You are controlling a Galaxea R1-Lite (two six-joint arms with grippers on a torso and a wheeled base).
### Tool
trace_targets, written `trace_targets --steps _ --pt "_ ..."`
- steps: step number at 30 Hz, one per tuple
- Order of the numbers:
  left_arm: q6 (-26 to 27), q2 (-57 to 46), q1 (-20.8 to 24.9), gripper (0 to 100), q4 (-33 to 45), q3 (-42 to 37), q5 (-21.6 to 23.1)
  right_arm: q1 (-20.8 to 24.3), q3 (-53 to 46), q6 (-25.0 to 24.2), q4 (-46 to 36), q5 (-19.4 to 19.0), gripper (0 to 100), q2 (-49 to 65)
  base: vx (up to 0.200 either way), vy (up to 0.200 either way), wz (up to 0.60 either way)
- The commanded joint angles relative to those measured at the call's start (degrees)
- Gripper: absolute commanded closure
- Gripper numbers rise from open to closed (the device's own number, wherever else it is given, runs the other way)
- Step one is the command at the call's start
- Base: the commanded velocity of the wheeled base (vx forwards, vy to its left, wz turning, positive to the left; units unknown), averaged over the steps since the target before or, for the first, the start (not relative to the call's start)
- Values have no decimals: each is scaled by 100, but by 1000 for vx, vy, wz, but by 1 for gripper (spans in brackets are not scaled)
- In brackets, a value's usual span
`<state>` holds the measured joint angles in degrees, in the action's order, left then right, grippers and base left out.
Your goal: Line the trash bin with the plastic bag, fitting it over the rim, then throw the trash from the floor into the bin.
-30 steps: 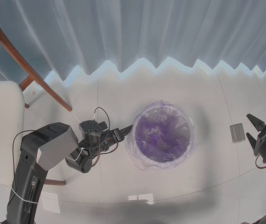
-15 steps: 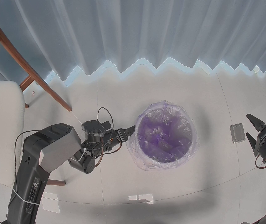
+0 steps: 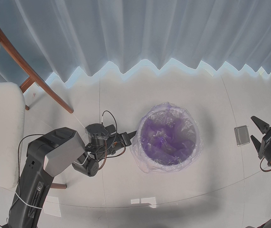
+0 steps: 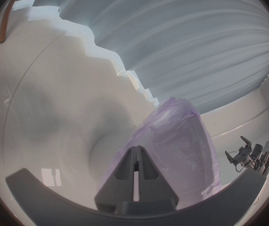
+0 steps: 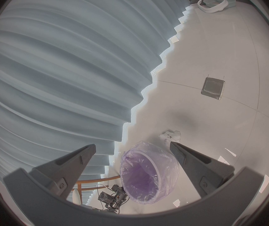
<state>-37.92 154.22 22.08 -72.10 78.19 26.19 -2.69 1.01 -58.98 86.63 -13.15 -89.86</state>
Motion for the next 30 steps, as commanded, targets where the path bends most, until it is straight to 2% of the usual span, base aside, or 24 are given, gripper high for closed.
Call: trace_targets --steps 1,8,12,17,20,22,23,24,26,27,28,29,30 --pt "-4 152 -19 100 -6 100 -43 -3 -101 0 -5 -3 0 -23 0 0 0" --pt "13 152 -125 100 -41 135 -78 6 -101 0 3 -3 0 -129 0 0 0" --pt "154 169 -177 100 -551 65 -78 6 -101 0 3 6 0 -111 0 0 0" --pt "268 -24 -125 100 -771 -375 -61 6 -101 18 -76 6 0 -155 0 0 0" --pt "224 -331 -160 100 -736 -463 -70 85 -101 79 -392 -47 0 -137 0 0 0" --pt "119 -569 -213 100 -736 -586 -61 428 -101 185 -542 -293 0 -173 0 0 0" --pt "101 -586 -221 100 -736 -594 -61 454 -101 202 -559 -311 0 -173 0 0 0" --pt "-207 -780 -283 100 -753 -797 -52 867 -13 387 -770 -460 0 -313 0 0 0" --pt "-708 -920 -327 100 -771 -911 1 1394 312 800 -1280 -451 0 -717 0 0 0" --pt "-708 -920 -327 100 -771 -911 1 1394 312 800 -1280 -451 0 -717 0 0 0" --pt "-1103 -938 -380 100 -771 -884 9 1676 866 1284 -1921 -319 0 -1201 0 0 0" --pt "-1138 -929 -388 100 -780 -884 18 1702 954 1345 -2018 -275 0 -1280 0 0 0" --pt "-1217 -947 -424 100 -789 -876 18 1843 1490 1618 -2475 67 0 -1702 0 0 0"
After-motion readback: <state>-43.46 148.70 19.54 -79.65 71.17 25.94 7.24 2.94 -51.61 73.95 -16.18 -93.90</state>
